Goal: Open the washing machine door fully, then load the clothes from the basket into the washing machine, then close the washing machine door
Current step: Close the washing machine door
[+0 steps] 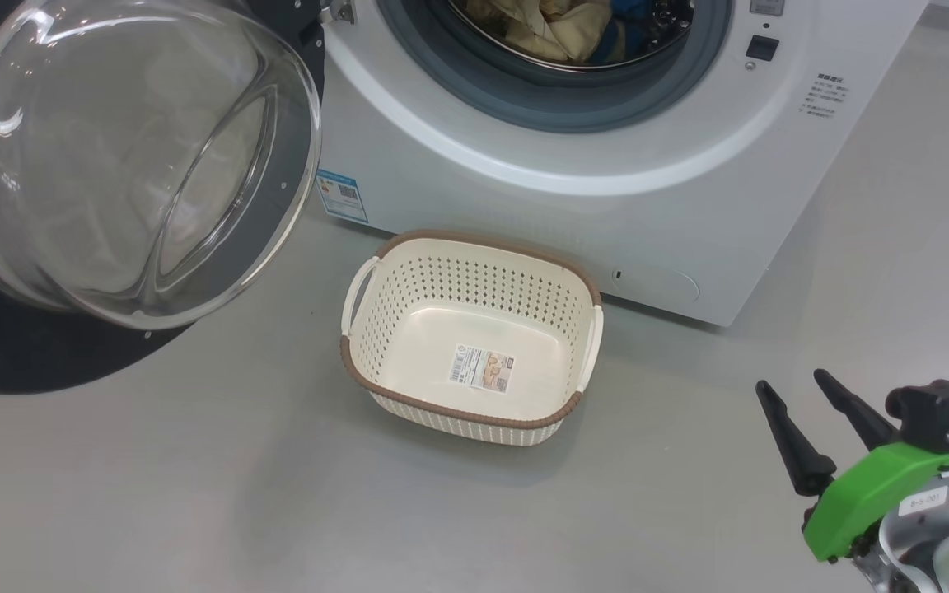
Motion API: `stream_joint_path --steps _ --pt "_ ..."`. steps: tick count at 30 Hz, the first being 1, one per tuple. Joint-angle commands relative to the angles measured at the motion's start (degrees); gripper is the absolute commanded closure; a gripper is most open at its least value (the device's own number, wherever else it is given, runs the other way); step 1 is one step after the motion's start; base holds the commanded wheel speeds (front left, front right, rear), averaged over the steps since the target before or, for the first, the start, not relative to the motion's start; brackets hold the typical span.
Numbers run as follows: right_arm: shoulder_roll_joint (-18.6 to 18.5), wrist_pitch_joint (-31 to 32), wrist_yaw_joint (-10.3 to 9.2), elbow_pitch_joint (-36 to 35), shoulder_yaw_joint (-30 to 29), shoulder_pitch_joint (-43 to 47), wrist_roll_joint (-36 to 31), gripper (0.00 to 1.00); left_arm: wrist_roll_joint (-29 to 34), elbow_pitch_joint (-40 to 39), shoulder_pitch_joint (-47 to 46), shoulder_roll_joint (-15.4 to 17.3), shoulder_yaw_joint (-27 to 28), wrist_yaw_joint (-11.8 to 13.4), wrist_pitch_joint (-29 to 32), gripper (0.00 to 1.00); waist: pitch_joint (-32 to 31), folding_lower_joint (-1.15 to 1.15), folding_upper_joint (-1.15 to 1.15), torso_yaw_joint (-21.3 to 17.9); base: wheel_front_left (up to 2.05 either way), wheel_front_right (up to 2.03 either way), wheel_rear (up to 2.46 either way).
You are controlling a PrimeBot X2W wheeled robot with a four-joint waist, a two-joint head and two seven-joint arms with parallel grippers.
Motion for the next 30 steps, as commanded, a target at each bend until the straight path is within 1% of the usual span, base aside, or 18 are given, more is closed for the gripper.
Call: stream_joint_path --steps 1,13,21,25,30 --pt "-1.9 0.3 0.0 -2.4 0.6 -2.5 0.4 0.0 0.9 -1.2 -1.5 4.4 0.1 -0.7 0.6 1.0 0.3 -0.01 0.0 -0.1 0.0 0.0 0.0" --pt "-2.6 1.4 0.0 -3.4 0.5 -3.1 0.5 0.0 2.5 0.7 -2.2 4.7 -2.6 -2.3 4.2 1.0 1.4 -0.01 0.0 -0.3 0.0 0.0 0.0" --pt "-2.6 1.7 0.0 -3.2 0.5 -2.9 0.7 0.0 2.5 0.1 -1.3 4.4 -4.1 -3.9 8.9 1.0 0.9 -0.01 0.0 -0.2 0.0 0.0 0.0" --pt "-2.7 1.8 0.0 -3.2 0.5 -2.7 0.7 0.0 2.5 -0.5 -0.8 4.4 -4.8 -4.3 11.1 1.0 0.7 -0.01 0.0 -0.1 0.0 0.0 0.0" --pt "-2.5 1.7 0.0 -3.1 0.7 -2.6 0.8 0.0 3.1 -1.4 0.1 4.6 -6.3 -4.0 14.0 1.0 0.3 -0.01 0.0 0.1 0.0 0.0 0.0"
